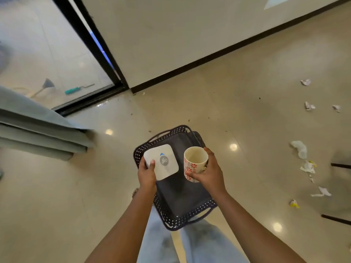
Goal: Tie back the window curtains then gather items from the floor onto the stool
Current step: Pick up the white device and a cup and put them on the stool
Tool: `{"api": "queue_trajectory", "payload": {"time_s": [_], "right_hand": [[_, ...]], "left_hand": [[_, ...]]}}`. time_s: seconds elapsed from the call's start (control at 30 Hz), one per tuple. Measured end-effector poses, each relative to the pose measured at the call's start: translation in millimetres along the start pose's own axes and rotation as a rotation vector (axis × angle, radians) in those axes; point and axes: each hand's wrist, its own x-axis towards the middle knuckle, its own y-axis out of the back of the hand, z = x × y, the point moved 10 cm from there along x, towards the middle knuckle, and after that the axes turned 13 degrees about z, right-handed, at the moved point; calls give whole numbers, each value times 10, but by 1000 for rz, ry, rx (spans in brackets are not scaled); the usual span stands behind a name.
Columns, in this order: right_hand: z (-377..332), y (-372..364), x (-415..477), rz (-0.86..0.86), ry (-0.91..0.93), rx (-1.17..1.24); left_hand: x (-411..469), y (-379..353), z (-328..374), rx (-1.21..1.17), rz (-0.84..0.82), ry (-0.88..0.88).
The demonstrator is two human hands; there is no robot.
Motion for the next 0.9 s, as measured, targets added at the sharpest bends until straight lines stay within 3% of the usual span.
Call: {"api": "queue_trajectory", "payload": {"time_s": [0.17, 0.37, 0.47, 0.53, 0.73, 0.9], "right_hand": [[-57, -173, 129, -28, 91, 19], [-191, -298, 324, -56, 226, -52], [-367, -404, 435, -67, 410, -148], [-451, -500, 489, -57, 521, -190], [-391, -719, 609, -42, 673, -380], [-222, -755, 658, -43, 602, -394]], "left_hand": [[2, 55, 169, 324, 90, -332], [-307, -418, 240, 1216, -130, -1134], [-47, -495, 89, 1502, -226, -1182], [96, -489, 77, 1559, -217, -1219], [196, -447, 115, 1504, -107, -1261], [201, -406, 150, 1426, -13, -1298]]}}
